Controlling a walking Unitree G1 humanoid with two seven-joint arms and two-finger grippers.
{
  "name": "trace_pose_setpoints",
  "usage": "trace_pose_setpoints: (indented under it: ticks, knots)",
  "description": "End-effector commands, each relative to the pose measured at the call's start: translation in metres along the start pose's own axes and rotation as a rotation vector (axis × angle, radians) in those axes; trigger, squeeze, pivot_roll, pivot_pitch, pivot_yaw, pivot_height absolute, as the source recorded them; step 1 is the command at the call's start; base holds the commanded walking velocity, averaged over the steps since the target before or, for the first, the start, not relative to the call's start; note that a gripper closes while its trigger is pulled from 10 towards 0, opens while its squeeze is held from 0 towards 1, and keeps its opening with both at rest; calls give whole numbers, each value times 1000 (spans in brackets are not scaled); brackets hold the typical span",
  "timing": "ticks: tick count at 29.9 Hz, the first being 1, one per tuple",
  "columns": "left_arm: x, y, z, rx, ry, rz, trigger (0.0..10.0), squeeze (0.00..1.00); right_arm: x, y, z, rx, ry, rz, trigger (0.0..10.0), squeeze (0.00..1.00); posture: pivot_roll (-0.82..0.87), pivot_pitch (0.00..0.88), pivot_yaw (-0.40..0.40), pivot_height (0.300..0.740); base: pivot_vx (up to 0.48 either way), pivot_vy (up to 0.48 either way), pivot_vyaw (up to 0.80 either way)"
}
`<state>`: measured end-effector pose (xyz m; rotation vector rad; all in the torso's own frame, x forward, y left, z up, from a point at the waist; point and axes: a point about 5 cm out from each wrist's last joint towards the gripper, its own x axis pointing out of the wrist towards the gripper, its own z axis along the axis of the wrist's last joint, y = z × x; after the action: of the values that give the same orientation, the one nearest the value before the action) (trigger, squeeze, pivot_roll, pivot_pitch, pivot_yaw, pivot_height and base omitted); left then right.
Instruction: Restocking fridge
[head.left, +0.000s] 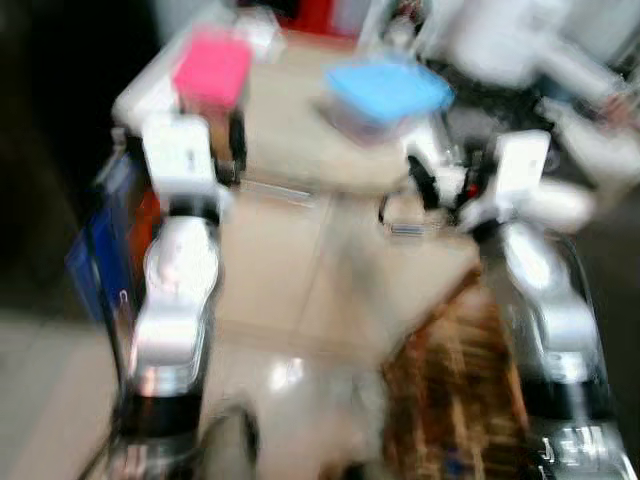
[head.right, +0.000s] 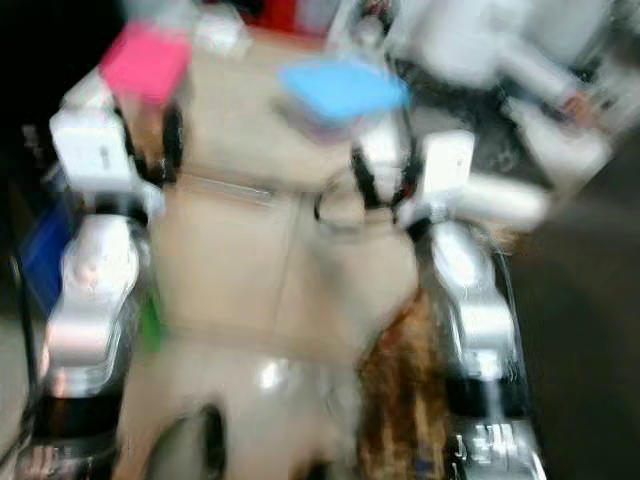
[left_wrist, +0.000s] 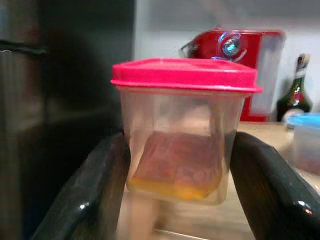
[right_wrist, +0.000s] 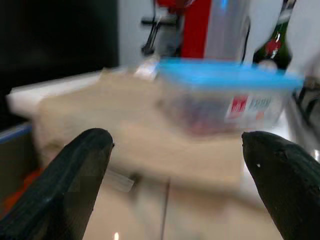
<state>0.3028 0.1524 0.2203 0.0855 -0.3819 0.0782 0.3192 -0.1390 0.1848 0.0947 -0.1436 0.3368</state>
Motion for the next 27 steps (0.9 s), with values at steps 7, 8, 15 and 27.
trace_pose_setpoints:
  ticks: [7, 8, 15, 27]
  knots:
    - [6, -10, 7, 16, -10, -56, 10000, 0, -7, -20, -4, -48, -35, -133, 10000, 0, -5, 59, -104, 740, -176, 0, 0]
    - [6, -10, 6, 17, -7, -58, 10000, 0, -8, -21, -5, -50, -33, -140, 10000, 0, -5, 59, -104, 740, 0, 0, 0]
    - [-6, -11, -12, -2, 93, -97, 10000, 0, -23, -28, -25, -14, -9, -276, 10000, 0, -2, 57, -18, 740, 0, 0, 0]
    - [-27, -9, -44, 16, 198, -196, 10000, 0, -55, -34, -50, -115, 66, -487, 10000, 0, -5, 67, 48, 740, 0, 0, 0]
